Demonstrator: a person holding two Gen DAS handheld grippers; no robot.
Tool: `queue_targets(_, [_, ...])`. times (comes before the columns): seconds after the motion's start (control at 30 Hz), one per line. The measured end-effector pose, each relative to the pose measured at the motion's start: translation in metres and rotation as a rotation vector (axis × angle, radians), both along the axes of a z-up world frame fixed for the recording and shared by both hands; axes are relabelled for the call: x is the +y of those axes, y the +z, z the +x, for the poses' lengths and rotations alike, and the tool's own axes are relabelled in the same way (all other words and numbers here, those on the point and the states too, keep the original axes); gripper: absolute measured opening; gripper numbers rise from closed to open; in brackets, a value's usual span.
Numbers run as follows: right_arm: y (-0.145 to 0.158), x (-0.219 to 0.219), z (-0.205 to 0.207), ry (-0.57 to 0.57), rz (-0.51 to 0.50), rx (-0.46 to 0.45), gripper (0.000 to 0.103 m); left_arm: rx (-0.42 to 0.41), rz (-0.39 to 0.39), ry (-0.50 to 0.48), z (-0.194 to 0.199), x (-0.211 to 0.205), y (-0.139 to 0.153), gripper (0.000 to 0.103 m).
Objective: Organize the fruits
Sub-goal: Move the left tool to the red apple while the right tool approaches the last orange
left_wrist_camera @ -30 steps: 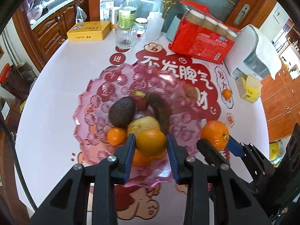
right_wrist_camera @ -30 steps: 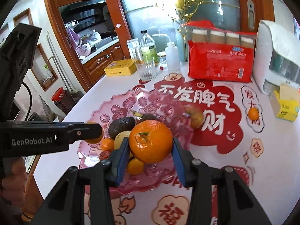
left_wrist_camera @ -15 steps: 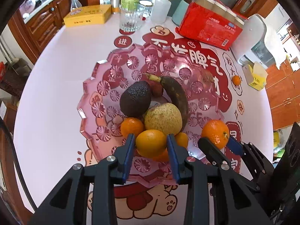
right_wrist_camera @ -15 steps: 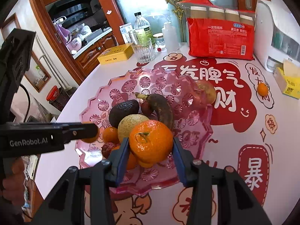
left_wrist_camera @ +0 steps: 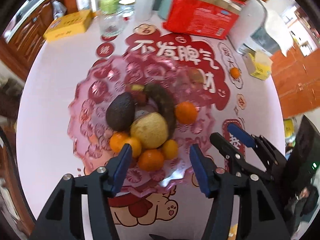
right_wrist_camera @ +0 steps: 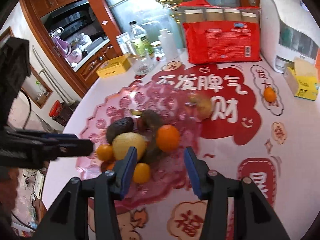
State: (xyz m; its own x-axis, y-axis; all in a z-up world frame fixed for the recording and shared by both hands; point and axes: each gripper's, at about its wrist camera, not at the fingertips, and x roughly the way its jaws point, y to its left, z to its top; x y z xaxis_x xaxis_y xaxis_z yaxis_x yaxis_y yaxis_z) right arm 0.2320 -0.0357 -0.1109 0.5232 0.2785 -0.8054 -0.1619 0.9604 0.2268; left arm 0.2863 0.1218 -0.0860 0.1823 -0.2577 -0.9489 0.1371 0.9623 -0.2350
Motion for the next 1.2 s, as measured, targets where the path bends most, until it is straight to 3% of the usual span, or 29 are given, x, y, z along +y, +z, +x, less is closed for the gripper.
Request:
queue_targets(0.33, [0.006, -0.084, 0.027, -0.047, -0.045, -0.001, 0.050, -0.097, 0.033, -0.150, 0.051, -0.061, 0.043, 0.077])
queue_targets(0.5, [0.002, -0.128, 0.051, -0.075, -0.082, -0.018, 0.050, -0.097, 0.065, -0.230, 0.087, -0.097, 0.045, 0.082])
queue_targets(0.67, [-0.010, -0.160, 0.074, -0.094, -0.137, -0.054, 0.050, -0.061, 0.087, -0.346, 0.116, -0.133, 0.030, 0.082])
queue_targets(0.83, [-0.033, -0.181, 0.098, -0.100, -0.180, -0.100, 0.050, -0.038, 0.173, -0.429, 0.138, -0.158, 0.005, 0.083])
queue_targets(1.2, [-0.076, -0.205, 0.143, -0.118, -0.169, -0.114, 0.050, 0.084, 0.337, -0.581, 0.162, -0.199, -0.071, 0.084])
